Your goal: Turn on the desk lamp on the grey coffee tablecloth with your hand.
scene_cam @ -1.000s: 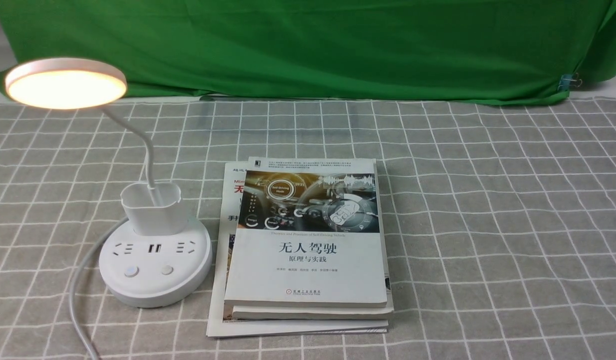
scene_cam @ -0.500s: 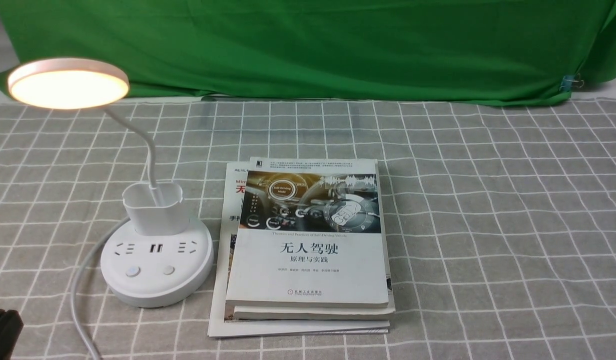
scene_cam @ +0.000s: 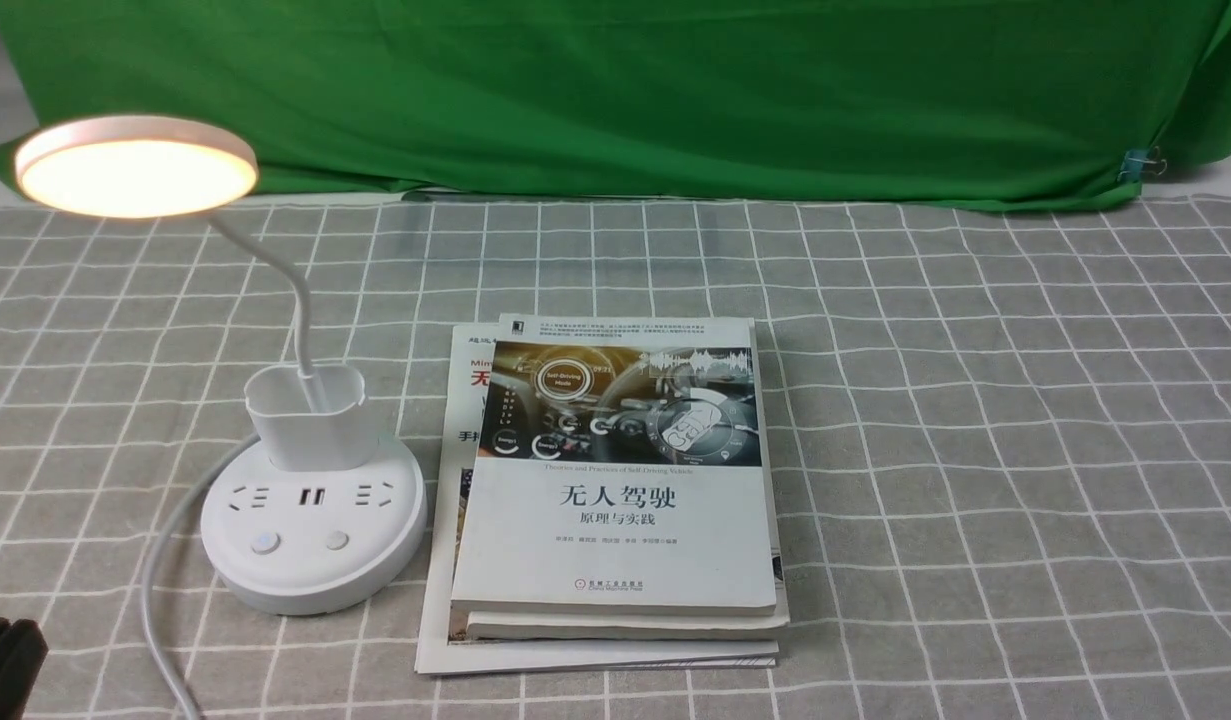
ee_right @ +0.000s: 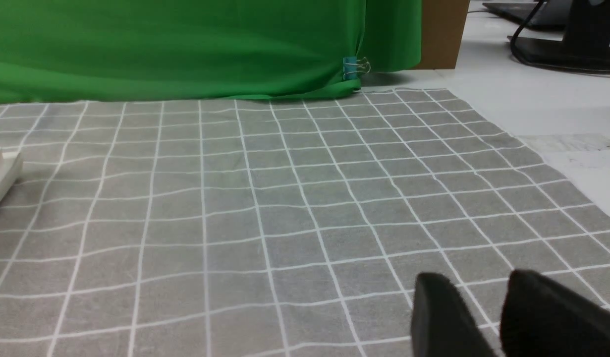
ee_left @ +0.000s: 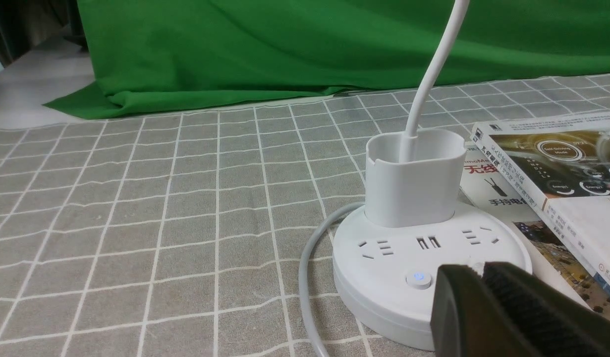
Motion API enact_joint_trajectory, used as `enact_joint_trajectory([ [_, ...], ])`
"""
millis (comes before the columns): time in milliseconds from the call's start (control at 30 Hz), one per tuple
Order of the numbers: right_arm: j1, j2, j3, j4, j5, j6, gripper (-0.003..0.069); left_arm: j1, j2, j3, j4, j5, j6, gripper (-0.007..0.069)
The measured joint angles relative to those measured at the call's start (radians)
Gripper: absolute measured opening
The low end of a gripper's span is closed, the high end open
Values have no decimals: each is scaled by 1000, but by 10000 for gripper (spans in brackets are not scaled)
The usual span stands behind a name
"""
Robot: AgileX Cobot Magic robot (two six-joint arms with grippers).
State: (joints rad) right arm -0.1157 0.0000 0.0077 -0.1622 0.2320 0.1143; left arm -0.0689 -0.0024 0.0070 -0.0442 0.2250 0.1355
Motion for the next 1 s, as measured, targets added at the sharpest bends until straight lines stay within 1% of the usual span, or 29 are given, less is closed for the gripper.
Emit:
enact_joint_trajectory([
  [1000,0,0,0,0,0,0,245,0,0,0,0,0,-2,68],
])
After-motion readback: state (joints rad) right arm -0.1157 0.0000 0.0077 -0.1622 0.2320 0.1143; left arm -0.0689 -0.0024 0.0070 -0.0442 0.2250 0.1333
